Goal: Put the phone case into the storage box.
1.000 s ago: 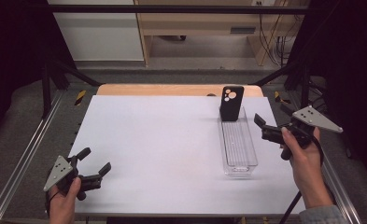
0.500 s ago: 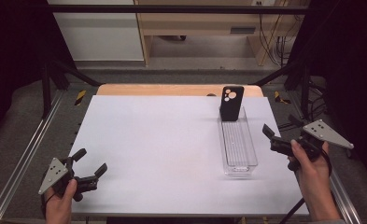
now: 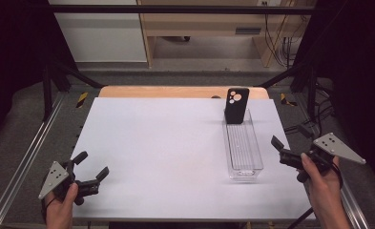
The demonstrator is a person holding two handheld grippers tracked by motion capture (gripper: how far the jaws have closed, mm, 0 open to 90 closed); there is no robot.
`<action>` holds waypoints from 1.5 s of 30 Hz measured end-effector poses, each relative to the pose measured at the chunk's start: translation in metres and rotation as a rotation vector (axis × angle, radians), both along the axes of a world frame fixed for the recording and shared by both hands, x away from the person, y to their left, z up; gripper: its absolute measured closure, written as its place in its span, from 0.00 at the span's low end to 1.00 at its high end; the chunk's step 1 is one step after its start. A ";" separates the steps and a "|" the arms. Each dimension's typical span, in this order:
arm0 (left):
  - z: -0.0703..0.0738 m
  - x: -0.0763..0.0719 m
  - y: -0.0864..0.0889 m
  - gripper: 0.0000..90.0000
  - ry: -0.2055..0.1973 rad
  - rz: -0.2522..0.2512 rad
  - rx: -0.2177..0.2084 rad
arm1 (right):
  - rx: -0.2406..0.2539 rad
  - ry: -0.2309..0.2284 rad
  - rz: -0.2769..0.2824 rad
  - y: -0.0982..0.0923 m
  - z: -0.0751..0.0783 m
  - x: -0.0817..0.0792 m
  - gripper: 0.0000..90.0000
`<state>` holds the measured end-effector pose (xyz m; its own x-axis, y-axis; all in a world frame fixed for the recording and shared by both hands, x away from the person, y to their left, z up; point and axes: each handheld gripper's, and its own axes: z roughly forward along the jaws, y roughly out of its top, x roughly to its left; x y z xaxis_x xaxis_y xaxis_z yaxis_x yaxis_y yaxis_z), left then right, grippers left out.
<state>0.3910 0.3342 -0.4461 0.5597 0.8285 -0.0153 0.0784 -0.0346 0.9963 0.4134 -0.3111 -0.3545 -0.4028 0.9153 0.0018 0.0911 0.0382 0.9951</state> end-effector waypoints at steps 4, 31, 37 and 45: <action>0.000 0.000 0.003 0.02 -0.005 0.010 -0.010 | 0.001 -0.002 0.000 -0.001 -0.005 -0.003 0.04; 0.001 0.000 -0.001 0.02 -0.013 -0.009 0.009 | -0.038 -0.004 0.043 0.012 -0.043 -0.021 0.04; 0.001 0.000 -0.001 0.02 -0.015 -0.013 0.014 | -0.019 0.001 0.062 0.020 -0.054 -0.020 0.04; 0.001 0.000 -0.002 0.02 -0.014 -0.016 0.017 | -0.002 0.004 0.075 0.029 -0.067 -0.020 0.04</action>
